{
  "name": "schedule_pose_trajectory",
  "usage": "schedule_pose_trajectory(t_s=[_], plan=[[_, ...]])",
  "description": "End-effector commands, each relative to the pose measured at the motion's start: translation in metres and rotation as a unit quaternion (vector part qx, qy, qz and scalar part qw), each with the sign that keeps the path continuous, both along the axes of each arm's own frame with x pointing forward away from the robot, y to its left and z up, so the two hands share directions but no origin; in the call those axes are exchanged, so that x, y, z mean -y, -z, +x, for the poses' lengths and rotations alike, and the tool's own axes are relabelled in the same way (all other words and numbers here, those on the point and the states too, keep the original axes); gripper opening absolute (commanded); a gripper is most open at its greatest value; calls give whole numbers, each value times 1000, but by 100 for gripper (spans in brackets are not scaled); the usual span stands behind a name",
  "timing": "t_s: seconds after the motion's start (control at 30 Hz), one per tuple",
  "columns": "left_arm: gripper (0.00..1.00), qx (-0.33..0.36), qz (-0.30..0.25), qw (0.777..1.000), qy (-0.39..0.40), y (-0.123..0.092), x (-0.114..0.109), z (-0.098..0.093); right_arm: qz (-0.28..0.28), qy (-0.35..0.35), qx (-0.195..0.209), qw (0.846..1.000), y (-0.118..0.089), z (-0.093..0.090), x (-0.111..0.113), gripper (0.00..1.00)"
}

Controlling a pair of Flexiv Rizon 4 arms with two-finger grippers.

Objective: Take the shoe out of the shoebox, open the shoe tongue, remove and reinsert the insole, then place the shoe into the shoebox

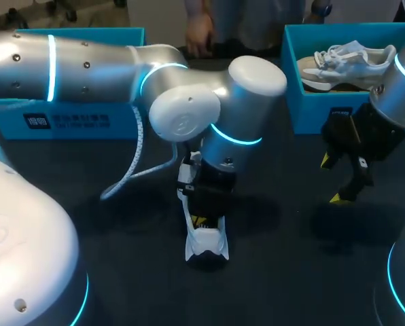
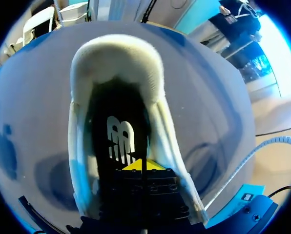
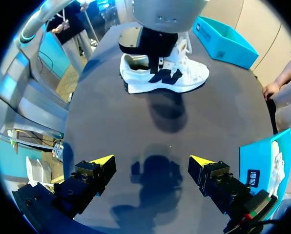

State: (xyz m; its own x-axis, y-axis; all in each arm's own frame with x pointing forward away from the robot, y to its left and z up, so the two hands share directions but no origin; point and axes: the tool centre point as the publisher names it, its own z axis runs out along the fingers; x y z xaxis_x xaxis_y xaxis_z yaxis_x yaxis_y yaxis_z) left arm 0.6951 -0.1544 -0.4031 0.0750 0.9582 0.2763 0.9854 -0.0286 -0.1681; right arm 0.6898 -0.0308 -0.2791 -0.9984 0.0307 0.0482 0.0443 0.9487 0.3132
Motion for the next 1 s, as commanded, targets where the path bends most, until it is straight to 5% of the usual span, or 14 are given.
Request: schedule_pose_trajectory(t_s=[0.03, 0.7, 1.0], plan=[[0, 6, -54, 998, -21, 6, -12, -2, -1, 0, 0, 1000, 1, 0, 0, 100], [0, 13, -132, 991, -29, -33, 1, -3, -1, 0, 0, 1000, 1, 0, 0, 100], [0, -1, -75, 997, 4, -20, 5, -4, -1, 0, 0, 1000, 1, 0, 0, 100]])
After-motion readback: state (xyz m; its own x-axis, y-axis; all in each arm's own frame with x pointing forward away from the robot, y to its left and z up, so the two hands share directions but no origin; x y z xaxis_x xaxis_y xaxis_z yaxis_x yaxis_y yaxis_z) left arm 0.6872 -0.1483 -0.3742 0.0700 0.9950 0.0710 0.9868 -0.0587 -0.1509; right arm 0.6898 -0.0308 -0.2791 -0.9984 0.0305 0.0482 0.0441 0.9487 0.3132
